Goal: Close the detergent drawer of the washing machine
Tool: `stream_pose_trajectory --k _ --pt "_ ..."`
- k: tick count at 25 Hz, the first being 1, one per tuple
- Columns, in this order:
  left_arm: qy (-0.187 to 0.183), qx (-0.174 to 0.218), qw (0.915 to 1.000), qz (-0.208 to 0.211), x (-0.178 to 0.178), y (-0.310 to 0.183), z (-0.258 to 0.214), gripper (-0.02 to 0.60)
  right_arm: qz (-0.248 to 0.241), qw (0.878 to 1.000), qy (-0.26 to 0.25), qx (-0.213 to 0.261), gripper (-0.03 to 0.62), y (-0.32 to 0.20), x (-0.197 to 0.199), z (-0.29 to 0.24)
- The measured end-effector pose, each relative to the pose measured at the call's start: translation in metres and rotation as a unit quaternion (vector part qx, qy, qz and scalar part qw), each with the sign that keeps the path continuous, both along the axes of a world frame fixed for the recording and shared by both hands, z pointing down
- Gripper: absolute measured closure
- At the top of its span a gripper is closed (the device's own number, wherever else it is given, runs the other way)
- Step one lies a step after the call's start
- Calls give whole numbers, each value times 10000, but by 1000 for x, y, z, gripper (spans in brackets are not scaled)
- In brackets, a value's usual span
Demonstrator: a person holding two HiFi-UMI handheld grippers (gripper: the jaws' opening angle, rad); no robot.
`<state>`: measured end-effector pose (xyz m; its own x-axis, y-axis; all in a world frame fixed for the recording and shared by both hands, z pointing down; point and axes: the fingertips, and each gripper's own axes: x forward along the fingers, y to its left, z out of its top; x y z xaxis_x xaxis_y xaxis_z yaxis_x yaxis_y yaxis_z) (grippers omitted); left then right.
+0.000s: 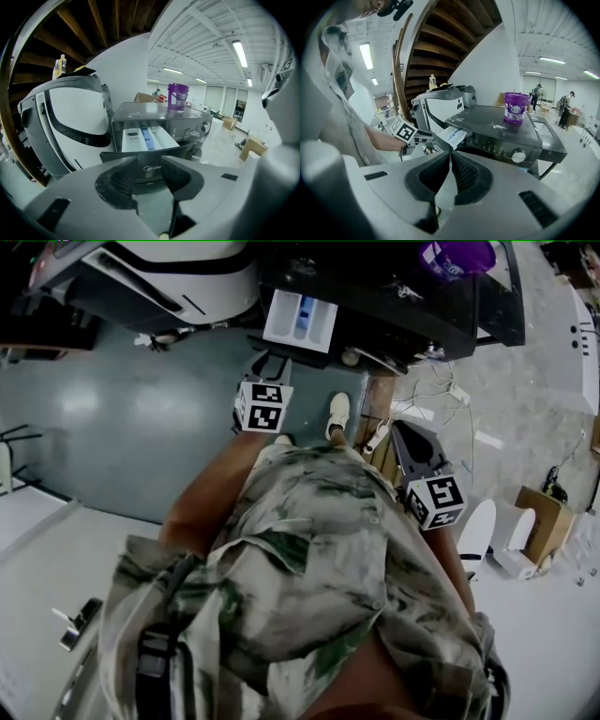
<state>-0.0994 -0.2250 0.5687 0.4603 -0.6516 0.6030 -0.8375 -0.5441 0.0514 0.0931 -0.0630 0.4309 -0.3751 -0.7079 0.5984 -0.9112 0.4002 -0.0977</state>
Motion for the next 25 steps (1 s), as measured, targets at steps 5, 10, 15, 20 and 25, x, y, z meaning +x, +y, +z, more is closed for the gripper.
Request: stream_pose_trajectory --k 5,10,15,20,25 --pt "-22 -118 9999 -31 3 -4 9 420 134 9999 -27 -70 556 0 7 0" --pt "-124 -97 9998 -106 6 -11 14 417 240 9996 -103 -40 556 -5 10 0" --pt "-206 -95 9995 -202 5 -13 16 413 309 9994 -115 -56 556 -5 13 0" --pt "-212 -93 9995 -225 5 -15 17 413 265 9996 -93 23 556 -3 17 2" --pt "-231 -63 9995 -181 8 -23 16 413 370 9991 -169 -120 556 -1 20 4"
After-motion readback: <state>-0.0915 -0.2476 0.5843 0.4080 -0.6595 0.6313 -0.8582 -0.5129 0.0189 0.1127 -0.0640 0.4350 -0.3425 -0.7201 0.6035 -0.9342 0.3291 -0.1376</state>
